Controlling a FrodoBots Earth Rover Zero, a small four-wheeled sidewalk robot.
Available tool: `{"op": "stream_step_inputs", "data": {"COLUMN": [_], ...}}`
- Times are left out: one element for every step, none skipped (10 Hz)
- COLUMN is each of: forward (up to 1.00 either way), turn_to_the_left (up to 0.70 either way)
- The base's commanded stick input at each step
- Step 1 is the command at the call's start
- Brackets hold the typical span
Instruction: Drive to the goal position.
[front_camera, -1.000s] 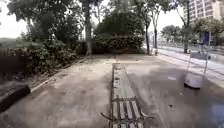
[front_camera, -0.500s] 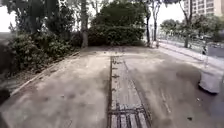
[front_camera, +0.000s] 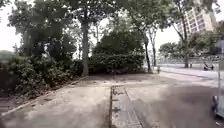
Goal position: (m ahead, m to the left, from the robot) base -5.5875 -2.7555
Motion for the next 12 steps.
{"op": "stream_step_inputs", "data": {"forward": [0.70,0.70,0.70,0.70,0.70,0.70,0.70,0.70,0.70,0.70,0.50,0.06], "turn_to_the_left": [0.00,0.00,0.00,0.00,0.00,0.00,0.00,0.00,-0.05,-0.14,-0.30,-0.65]}}
